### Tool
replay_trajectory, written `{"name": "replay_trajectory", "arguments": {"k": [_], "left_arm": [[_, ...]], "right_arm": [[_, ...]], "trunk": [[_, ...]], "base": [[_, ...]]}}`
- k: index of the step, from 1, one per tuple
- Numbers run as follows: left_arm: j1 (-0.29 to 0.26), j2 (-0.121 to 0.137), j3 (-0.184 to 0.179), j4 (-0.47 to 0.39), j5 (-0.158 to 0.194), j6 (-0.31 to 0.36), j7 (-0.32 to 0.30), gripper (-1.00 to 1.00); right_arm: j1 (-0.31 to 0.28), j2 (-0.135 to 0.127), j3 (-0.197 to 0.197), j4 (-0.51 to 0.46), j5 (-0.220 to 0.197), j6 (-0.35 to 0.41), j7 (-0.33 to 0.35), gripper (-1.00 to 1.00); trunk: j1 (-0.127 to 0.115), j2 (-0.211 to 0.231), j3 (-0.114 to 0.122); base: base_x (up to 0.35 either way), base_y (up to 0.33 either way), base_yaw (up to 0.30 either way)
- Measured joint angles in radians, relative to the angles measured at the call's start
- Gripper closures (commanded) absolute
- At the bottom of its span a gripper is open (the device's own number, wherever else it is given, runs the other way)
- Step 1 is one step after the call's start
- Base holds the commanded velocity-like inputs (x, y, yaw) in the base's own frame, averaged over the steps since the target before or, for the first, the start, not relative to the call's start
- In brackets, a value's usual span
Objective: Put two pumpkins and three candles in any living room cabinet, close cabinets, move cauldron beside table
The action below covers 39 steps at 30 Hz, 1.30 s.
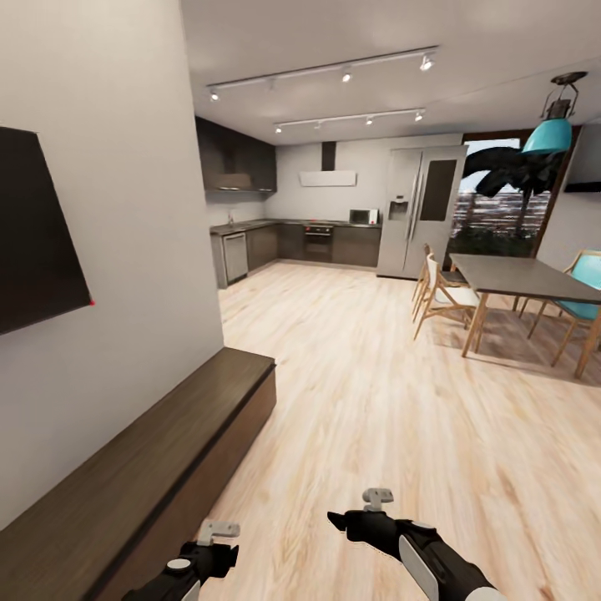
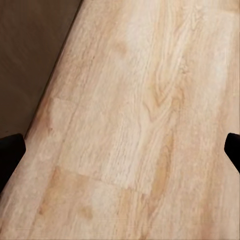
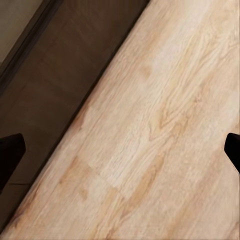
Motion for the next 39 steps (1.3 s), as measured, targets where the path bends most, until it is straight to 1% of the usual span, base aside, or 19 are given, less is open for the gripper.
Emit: {"name": "replay_trajectory", "arguments": {"k": [8,25,30,39], "left_arm": [[0.0,0.0,0.001,0.0,0.0,0.0,0.001,-1.0],[0.0,0.0,0.0,0.0,0.0,0.0,0.001,-1.0],[0.0,0.0,0.0,0.0,-0.001,0.0,0.001,-1.0],[0.0,0.0,0.0,0.0,-0.001,-0.001,0.001,-1.0]], "right_arm": [[0.0,0.0,0.0,0.0,0.0,-0.001,0.001,-1.0],[0.0,0.0,0.0,0.0,0.0,-0.001,0.001,-1.0],[0.0,0.0,0.0,0.0,0.0,-0.001,0.001,-1.0],[0.0,0.0,0.0,0.0,0.0,-0.001,0.001,-1.0]], "trunk": [[0.0,0.0,0.006],[0.0,0.0,0.023],[0.0,0.0,0.025],[0.0,0.0,0.026]], "base": [[0.333,-0.037,-0.196],[0.322,-0.091,-0.211],[0.313,-0.108,-0.092],[0.312,-0.109,-0.011]]}}
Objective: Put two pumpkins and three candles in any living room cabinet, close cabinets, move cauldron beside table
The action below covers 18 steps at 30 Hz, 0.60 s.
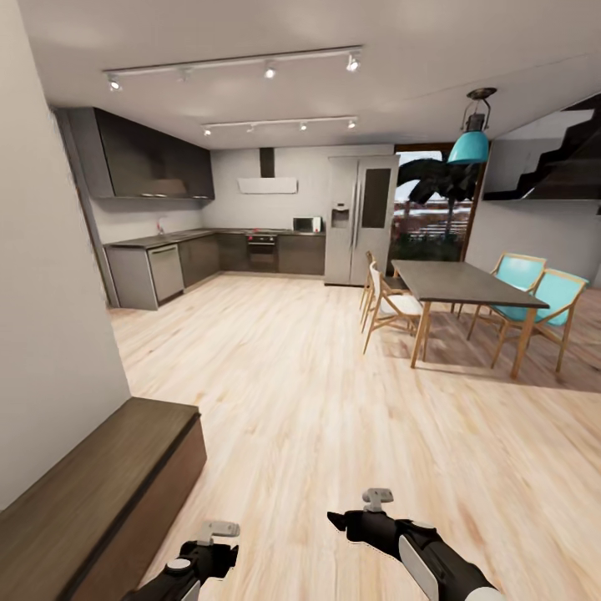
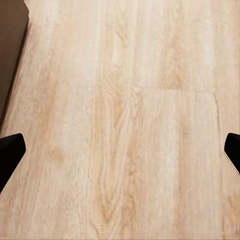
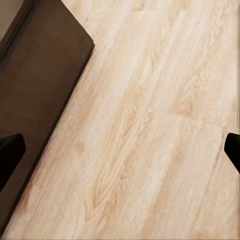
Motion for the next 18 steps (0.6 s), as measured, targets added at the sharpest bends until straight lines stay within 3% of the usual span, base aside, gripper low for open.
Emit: {"name": "replay_trajectory", "arguments": {"k": [10,18], "left_arm": [[0.0,0.0,0.0,0.0,0.0,-0.001,0.002,-1.0],[0.0,0.0,-0.001,0.0,0.0,-0.001,0.003,-1.0]], "right_arm": [[0.001,0.0,0.001,0.0,0.0,0.0,0.0,-1.0],[0.002,0.0,0.0,0.0,0.0,-0.016,0.0,-1.0]], "trunk": [[0.0,0.0,0.0],[0.0,0.0,0.006]], "base": [[0.312,-0.11,-0.017],[0.311,-0.11,-0.183]]}}
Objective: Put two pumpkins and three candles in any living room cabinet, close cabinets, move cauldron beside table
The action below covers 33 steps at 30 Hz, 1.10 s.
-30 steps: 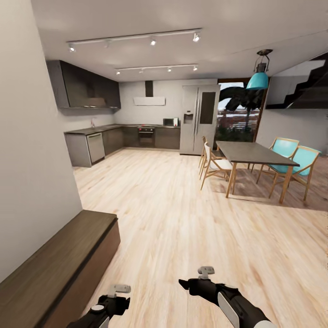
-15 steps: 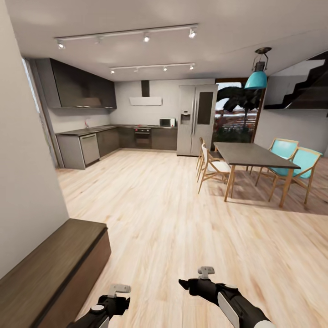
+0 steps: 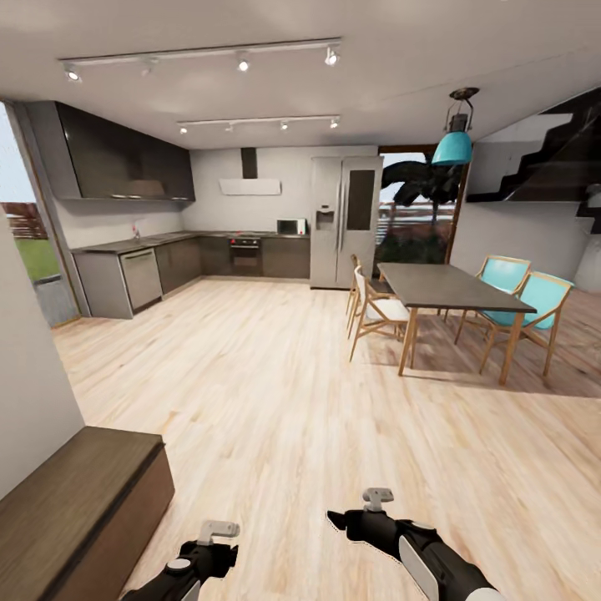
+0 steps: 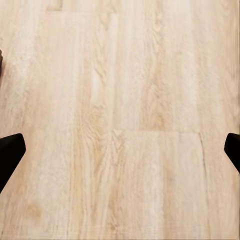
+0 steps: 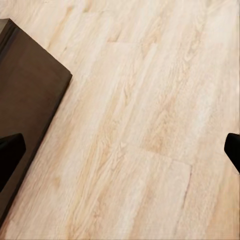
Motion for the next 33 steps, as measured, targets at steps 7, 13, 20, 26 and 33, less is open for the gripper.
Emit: {"name": "replay_trajectory", "arguments": {"k": [7,13,20,26,33], "left_arm": [[0.0,0.0,0.0,0.0,0.0,0.0,0.0,-1.0],[0.0,-0.001,0.0,0.0,0.0,0.0,0.0,-1.0],[0.0,-0.001,0.0,0.0,0.0,0.0,0.0,-1.0],[0.0,-0.002,0.0,0.0,0.0,0.0,0.0,-1.0],[0.0,-0.003,0.0,0.001,0.0,0.0,0.0,-1.0]], "right_arm": [[0.0,0.0,0.0,0.0,0.0,-0.005,0.0,-1.0],[0.0,0.001,0.0,0.0,0.0,-0.006,0.0,-1.0],[0.0,0.0,0.0,0.0,0.0,-0.006,0.0,-1.0],[0.0,0.001,0.001,0.0,0.0,-0.006,0.0,-1.0],[0.0,0.001,0.001,-0.001,0.0,-0.007,0.0,-1.0]], "trunk": [[0.0,0.0,0.004],[0.0,0.0,0.004],[0.0,0.0,0.004],[0.0,0.0,0.004],[0.0,0.0,0.004]], "base": [[0.31,-0.113,-0.145],[0.309,-0.114,-0.04],[0.302,-0.127,-0.004],[0.275,-0.179,0.0],[0.261,-0.214,0.0]]}}
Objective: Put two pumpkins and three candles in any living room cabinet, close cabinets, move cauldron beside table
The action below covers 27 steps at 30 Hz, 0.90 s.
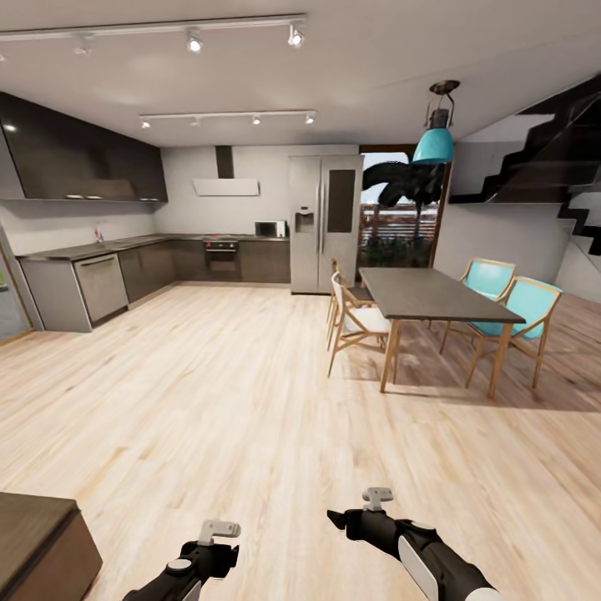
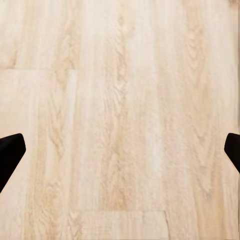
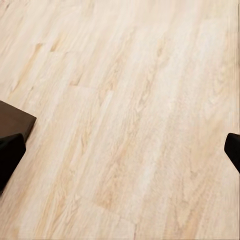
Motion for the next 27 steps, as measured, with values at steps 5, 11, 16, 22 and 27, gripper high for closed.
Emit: {"name": "replay_trajectory", "arguments": {"k": [5,11,16,22,27], "left_arm": [[0.0,0.0,0.0,0.0,0.0,0.0,0.0,-1.0],[0.0,0.0,0.0,-0.001,0.0,0.0,0.0,-1.0],[0.0,0.0,0.0,-0.001,0.0,0.0,0.0,-1.0],[0.0,0.0,0.0,-0.001,0.0,-0.001,0.0,-1.0],[0.0,0.0,0.0,-0.002,0.0,-0.001,-0.001,-1.0]], "right_arm": [[0.0,0.0,0.0,0.0,-0.001,0.0,0.0,-1.0],[0.001,-0.001,0.0,0.0,-0.001,0.0,0.0,-1.0],[0.001,0.0,0.0,0.0,-0.001,-0.002,0.0,-1.0],[0.001,0.0,-0.001,-0.001,0.0,-0.003,0.0,-1.0],[0.001,0.0,-0.001,-0.001,0.0,-0.004,0.0,-1.0]], "trunk": [[0.0,0.0,0.0],[0.0,0.0,0.0],[0.0,0.0,0.0],[0.0,0.0,0.001],[0.0,0.0,0.003]], "base": [[0.225,-0.244,0.0],[0.167,-0.28,0.002],[0.093,-0.301,0.103],[0.019,-0.31,0.236],[0.007,-0.312,0.273]]}}
